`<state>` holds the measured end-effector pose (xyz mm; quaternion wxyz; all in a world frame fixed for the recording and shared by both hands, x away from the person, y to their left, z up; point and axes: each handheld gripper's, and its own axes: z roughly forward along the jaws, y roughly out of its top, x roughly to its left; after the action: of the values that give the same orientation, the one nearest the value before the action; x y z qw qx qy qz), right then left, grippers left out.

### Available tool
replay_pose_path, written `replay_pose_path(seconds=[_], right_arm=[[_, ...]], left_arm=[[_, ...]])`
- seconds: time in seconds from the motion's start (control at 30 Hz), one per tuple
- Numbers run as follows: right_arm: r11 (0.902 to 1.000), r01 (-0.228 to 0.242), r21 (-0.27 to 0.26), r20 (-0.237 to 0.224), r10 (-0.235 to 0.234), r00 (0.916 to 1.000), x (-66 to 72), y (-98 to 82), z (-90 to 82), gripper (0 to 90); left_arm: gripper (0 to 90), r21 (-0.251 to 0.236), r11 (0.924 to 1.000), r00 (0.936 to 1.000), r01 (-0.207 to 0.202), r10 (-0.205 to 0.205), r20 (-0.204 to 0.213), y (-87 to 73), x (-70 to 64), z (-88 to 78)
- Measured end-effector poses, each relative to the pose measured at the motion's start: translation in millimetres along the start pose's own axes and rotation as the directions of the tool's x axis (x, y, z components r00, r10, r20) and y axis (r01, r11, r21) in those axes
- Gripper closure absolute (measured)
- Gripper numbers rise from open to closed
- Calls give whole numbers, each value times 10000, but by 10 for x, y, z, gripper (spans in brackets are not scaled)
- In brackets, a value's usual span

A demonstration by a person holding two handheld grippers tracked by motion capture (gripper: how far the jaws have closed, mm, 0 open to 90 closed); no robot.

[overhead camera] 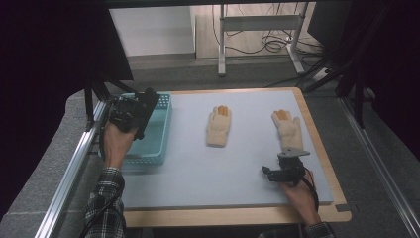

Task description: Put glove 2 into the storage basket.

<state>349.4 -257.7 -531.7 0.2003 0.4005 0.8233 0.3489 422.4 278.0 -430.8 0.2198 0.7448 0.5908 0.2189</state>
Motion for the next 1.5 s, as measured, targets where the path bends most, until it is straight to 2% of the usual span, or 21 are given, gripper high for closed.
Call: replay_pose_path(seconds=[0.23,0.27,0.37,0.47,0.57,0.63,0.67,0.7,0.8,0.87,0.97,1.1,1.2,1.3,1.43,1.5], right_arm=[[10000,-8,-14,-3,8,10000,0,0,1,194],[10000,-8,-14,-3,8,10000,0,0,1,194],[10000,-12,-15,-7,12,10000,0,0,1,194],[10000,-10,-16,-10,10,10000,-1,0,2,193],[10000,-11,-17,-8,11,10000,-1,0,1,193],[10000,-6,-14,-8,6,10000,-1,0,1,193],[10000,-13,-18,-11,13,10000,-1,0,1,193],[10000,-12,-18,-11,12,10000,-1,0,1,193],[10000,-2,-3,-12,2,10000,-3,0,0,193],[10000,3,-5,-11,-3,10000,-3,0,1,192],[10000,-3,-15,-19,2,10000,-2,-1,1,192],[10000,-11,-17,-18,11,10000,-1,0,2,192],[10000,-9,-18,-13,9,10000,0,0,2,192],[10000,-9,-16,-14,9,10000,0,0,2,192],[10000,-9,-17,-12,9,10000,0,0,2,192],[10000,-8,-18,-13,8,10000,0,0,2,192]], left_arm=[[632,828,9959,9991,370,-351,-249,-59,201,273],[631,828,9959,9991,370,-351,-249,-59,201,273],[628,1268,9906,9983,518,-478,-343,-77,282,411],[624,1416,9881,9978,593,-543,-388,-88,307,478],[618,1903,9802,9969,554,-437,-650,-99,321,616],[615,1992,9782,9965,594,-462,-701,-99,326,646],[611,2224,9729,9959,624,-461,-780,-99,342,707],[608,2289,9713,9955,646,-469,-821,-101,343,726],[581,2623,9641,9941,418,-139,-1072,-110,325,799],[531,2686,9629,9923,271,65,-1235,-113,316,814],[341,2719,9623,9914,96,262,-1278,-117,310,810],[174,2616,9650,9967,190,25,-817,-129,332,761],[109,2493,9682,9973,197,-13,-737,-146,339,718],[71,2141,9764,9984,289,-179,-529,-165,360,655],[44,1686,9844,9987,505,-496,-98,-181,372,573],[39,1500,9872,9979,548,-594,259,-184,356,536]])
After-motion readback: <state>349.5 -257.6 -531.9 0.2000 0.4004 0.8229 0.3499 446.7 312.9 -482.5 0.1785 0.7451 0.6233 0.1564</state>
